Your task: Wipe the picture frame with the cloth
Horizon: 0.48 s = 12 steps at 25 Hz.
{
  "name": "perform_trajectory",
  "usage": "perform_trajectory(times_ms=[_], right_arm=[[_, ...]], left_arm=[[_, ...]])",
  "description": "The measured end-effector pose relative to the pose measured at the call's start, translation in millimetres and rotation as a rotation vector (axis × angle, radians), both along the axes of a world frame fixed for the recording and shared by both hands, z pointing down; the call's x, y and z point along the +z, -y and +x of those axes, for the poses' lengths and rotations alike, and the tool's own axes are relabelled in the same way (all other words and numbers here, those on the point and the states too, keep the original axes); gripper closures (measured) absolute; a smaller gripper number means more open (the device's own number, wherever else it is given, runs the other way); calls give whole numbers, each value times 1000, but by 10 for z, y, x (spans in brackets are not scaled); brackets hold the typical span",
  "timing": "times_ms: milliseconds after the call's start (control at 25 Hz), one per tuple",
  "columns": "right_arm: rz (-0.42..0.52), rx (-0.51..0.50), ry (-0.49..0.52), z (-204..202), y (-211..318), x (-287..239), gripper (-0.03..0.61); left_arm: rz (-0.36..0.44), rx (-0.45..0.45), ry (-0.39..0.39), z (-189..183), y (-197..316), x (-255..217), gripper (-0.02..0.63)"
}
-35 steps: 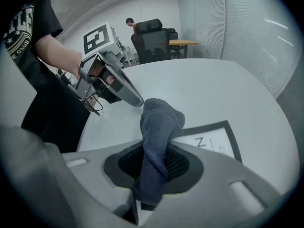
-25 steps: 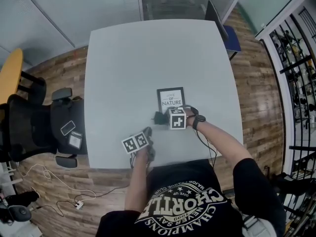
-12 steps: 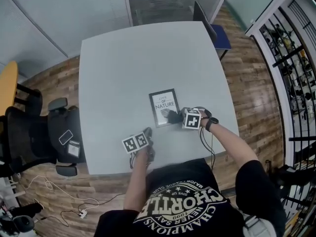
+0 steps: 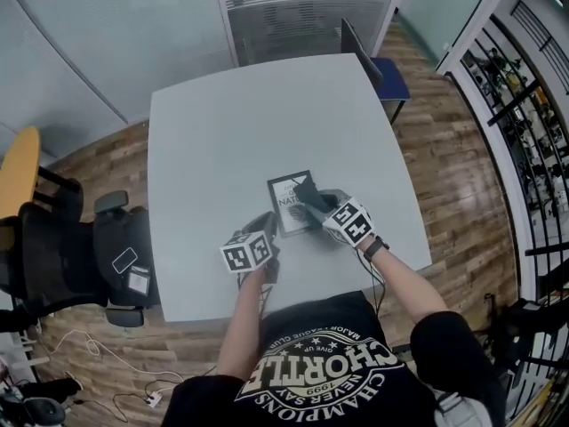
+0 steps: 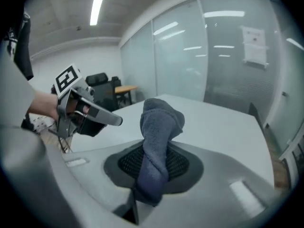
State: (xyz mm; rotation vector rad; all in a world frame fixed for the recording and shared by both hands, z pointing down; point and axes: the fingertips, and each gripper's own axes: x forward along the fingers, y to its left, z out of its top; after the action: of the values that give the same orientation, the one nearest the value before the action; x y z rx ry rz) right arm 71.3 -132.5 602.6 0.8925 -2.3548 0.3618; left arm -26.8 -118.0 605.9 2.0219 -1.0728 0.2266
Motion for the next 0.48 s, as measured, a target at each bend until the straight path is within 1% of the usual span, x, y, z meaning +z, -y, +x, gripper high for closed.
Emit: perform_trajectory(times_ms=[120,200,280,360,480], right_arm=[[147,149,100,29,83,-586,492],[245,214,144,53,73,-976,492],[339,270,184,92,24,-1350,493],[423,324,210,162,-60,-1659,494],[525,416,204,313,-216,-1994,495]], left_arm=[[195,1,32,34,147,-601,614],[326,-9,66,20,190,-996,614],[437,-25,91,-10,179,-1350,614],[525,-42,110,-41,120,-1642,614],[628,-55,153,-74,-15,-1958,614]])
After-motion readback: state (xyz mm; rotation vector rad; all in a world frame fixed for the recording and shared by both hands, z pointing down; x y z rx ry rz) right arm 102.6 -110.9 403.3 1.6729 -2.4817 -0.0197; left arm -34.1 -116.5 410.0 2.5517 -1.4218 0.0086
